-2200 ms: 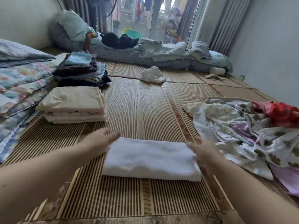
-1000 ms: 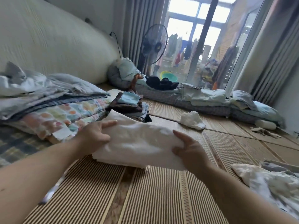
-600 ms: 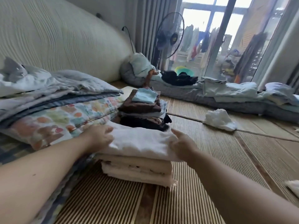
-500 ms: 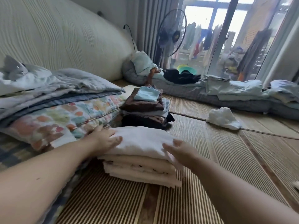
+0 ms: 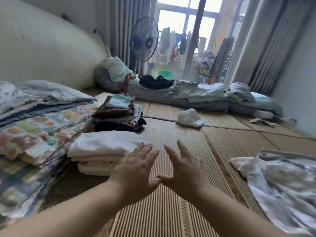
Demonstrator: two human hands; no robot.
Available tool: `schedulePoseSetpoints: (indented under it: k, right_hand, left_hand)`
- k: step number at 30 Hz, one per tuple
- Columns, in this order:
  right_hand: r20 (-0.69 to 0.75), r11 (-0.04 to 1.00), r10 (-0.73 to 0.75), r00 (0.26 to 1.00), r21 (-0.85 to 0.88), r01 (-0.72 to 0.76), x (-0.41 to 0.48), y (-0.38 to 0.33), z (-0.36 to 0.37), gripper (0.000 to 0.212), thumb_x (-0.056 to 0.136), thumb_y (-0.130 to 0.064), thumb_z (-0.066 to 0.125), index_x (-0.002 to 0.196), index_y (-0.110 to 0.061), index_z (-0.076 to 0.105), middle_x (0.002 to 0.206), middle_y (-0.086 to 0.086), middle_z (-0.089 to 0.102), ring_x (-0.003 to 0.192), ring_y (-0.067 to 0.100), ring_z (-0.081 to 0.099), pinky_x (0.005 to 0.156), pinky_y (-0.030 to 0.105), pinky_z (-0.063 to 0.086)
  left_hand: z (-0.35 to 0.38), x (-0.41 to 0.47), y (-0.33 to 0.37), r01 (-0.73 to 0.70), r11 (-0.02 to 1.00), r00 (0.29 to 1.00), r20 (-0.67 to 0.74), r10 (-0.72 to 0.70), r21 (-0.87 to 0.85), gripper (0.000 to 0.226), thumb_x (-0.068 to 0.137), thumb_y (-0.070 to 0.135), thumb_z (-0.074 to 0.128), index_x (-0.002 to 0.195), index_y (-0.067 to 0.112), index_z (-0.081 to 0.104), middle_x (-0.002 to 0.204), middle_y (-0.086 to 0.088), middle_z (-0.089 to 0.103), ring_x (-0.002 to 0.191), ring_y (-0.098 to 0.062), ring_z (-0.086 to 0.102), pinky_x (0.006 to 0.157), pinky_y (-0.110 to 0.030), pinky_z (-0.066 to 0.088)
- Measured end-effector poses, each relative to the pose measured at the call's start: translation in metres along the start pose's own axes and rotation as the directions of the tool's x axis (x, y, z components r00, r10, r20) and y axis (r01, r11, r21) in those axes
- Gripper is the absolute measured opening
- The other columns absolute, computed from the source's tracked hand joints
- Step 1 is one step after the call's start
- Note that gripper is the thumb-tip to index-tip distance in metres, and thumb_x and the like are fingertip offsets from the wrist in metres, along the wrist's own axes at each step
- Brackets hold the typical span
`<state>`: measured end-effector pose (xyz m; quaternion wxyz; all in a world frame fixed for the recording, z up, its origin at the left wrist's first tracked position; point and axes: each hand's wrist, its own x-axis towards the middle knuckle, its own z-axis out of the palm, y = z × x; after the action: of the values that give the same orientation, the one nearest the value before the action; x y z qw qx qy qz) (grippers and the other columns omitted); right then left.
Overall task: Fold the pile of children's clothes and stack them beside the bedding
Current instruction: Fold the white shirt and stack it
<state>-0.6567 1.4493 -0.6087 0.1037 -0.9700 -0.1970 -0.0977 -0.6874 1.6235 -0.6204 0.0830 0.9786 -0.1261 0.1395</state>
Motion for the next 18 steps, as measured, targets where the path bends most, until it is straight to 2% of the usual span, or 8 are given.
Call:
schedulePoseSetpoints:
  k: [5, 8, 13, 18]
  right_hand:
    - [-0.055, 0.992, 0.107, 0.993, -0.054, -0.11, -0.107, 0.061, -0.059, 0.095, 0.075, -0.07, 0.055, 0.147, -0.045, -0.001, 0.16, -0.002, -0.011, 0.148, 0.023, -0.005, 0.115, 0.058, 0.006]
    - [-0.076, 0.973, 0.224, 0.972, -0.04, -0.227, -0.176, 0.096, -0.087, 0.092, 0.074, -0.07, 0.057, 0.147, -0.046, 0.007, 0.16, -0.005, -0.005, 0.147, 0.019, 0.004, 0.116, 0.056, 0.01]
    - [-0.065, 0.897, 0.442, 0.895, 0.008, -0.442, -0.262, 0.148, -0.111, 0.087, 0.076, -0.069, 0.057, 0.148, -0.043, 0.013, 0.16, -0.005, -0.002, 0.146, 0.022, 0.011, 0.116, 0.053, 0.016]
    - [-0.051, 0.823, 0.569, 0.821, 0.031, -0.568, -0.297, 0.188, -0.114, 0.087, 0.076, -0.072, 0.056, 0.148, -0.041, 0.019, 0.16, -0.002, 0.004, 0.145, 0.024, 0.017, 0.112, 0.049, 0.022]
  left_hand:
    - [-0.011, -0.024, 0.098, -0.082, 0.993, 0.996, 0.024, 0.084, -0.081, 0.085, 0.087, 0.064, 0.041, 0.152, 0.034, -0.004, 0.161, 0.006, -0.006, 0.147, -0.014, -0.013, 0.12, -0.04, 0.001]
    - [-0.011, -0.038, 0.167, -0.186, 0.977, 0.981, 0.037, 0.191, -0.108, 0.084, 0.086, 0.063, 0.042, 0.151, 0.035, -0.004, 0.161, 0.006, -0.005, 0.147, -0.014, -0.011, 0.119, -0.04, 0.002]
    - [-0.004, -0.044, 0.275, -0.371, 0.917, 0.92, 0.08, 0.385, -0.144, 0.081, 0.088, 0.058, 0.044, 0.15, 0.036, -0.003, 0.162, 0.006, -0.004, 0.148, -0.016, -0.009, 0.119, -0.046, 0.004]
    - [0.02, -0.035, 0.346, -0.433, 0.887, 0.881, 0.134, 0.454, -0.161, 0.077, 0.09, 0.058, 0.04, 0.15, 0.035, -0.002, 0.162, 0.002, 0.0, 0.148, -0.019, -0.004, 0.118, -0.048, 0.006]
